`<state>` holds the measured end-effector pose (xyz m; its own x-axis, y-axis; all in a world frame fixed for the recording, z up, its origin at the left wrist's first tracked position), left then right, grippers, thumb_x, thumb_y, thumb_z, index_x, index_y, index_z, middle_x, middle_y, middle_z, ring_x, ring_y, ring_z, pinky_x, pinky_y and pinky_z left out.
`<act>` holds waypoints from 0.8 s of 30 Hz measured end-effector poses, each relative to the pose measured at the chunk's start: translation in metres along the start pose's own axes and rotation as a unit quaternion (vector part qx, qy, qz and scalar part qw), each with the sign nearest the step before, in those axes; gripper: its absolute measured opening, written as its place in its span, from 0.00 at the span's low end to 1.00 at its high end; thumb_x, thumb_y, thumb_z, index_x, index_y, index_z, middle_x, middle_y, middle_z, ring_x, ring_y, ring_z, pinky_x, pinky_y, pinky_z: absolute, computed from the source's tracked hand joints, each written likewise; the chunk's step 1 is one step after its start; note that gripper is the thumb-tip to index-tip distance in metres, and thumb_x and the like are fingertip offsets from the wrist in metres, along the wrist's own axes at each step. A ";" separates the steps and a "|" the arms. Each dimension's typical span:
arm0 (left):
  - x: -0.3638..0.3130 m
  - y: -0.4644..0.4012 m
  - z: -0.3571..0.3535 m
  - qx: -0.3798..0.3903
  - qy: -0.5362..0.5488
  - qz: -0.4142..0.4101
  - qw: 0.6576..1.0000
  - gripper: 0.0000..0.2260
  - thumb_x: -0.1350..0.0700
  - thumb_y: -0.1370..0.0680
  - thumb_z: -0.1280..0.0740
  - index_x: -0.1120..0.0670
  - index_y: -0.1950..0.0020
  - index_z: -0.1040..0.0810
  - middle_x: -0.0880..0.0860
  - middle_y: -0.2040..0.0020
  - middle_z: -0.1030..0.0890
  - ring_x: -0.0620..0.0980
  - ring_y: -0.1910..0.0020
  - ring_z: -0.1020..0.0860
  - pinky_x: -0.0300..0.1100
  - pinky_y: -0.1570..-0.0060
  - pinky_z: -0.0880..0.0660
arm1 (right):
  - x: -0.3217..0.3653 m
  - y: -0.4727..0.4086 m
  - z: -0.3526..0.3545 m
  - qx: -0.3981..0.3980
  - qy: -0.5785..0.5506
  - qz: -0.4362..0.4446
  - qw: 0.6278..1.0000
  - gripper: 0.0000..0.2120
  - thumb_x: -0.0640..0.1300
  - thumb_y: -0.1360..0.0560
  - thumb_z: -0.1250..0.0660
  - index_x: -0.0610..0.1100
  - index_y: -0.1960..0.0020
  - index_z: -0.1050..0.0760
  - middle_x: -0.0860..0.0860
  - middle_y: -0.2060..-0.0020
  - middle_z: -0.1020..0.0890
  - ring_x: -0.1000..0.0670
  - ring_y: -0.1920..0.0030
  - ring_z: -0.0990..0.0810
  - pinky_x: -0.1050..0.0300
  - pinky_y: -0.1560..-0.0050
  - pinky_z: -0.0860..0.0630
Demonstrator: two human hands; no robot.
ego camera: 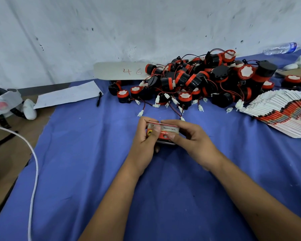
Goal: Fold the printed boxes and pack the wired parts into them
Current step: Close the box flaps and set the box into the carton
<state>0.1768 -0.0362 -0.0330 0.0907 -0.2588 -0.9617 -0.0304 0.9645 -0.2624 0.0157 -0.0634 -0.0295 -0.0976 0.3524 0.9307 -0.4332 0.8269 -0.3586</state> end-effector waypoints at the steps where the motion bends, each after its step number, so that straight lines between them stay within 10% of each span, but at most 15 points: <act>1: -0.001 -0.001 0.000 -0.004 0.008 0.003 1.000 0.07 0.46 0.17 0.38 0.49 0.44 0.29 0.55 0.51 0.19 0.50 0.57 0.22 0.40 0.66 0.28 | -0.001 0.000 0.001 -0.016 -0.017 0.001 1.000 0.14 0.35 0.20 0.34 0.45 0.36 0.19 0.48 0.43 0.15 0.47 0.39 0.18 0.54 0.39 0.22; 8: -0.006 0.002 -0.002 0.034 -0.031 -0.006 0.999 0.03 0.50 0.14 0.38 0.45 0.47 0.27 0.45 0.54 0.21 0.42 0.57 0.22 0.38 0.64 0.27 | -0.003 0.000 0.002 -0.076 -0.129 -0.082 0.985 0.22 0.56 0.25 0.29 0.37 0.46 0.17 0.37 0.47 0.16 0.36 0.46 0.16 0.40 0.46 0.20; 24: -0.013 0.005 0.003 0.073 0.037 0.026 0.996 0.07 0.50 0.22 0.31 0.48 0.47 0.23 0.58 0.48 0.18 0.51 0.50 0.21 0.49 0.51 0.23 | -0.005 0.001 0.003 -0.034 -0.098 -0.065 0.992 0.12 0.42 0.25 0.27 0.42 0.42 0.16 0.44 0.46 0.14 0.42 0.42 0.16 0.52 0.42 0.19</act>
<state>0.1783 -0.0281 -0.0220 0.0188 -0.2054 -0.9785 0.1132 0.9728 -0.2020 0.0129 -0.0658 -0.0341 -0.2200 0.1547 0.9632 -0.3923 0.8900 -0.2326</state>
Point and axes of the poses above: each hand's wrist, its own y-axis away from the middle knuckle, its own z-axis out of the back of the hand, x = y × z, the point moved 3 cm from there along -y, towards the middle knuckle
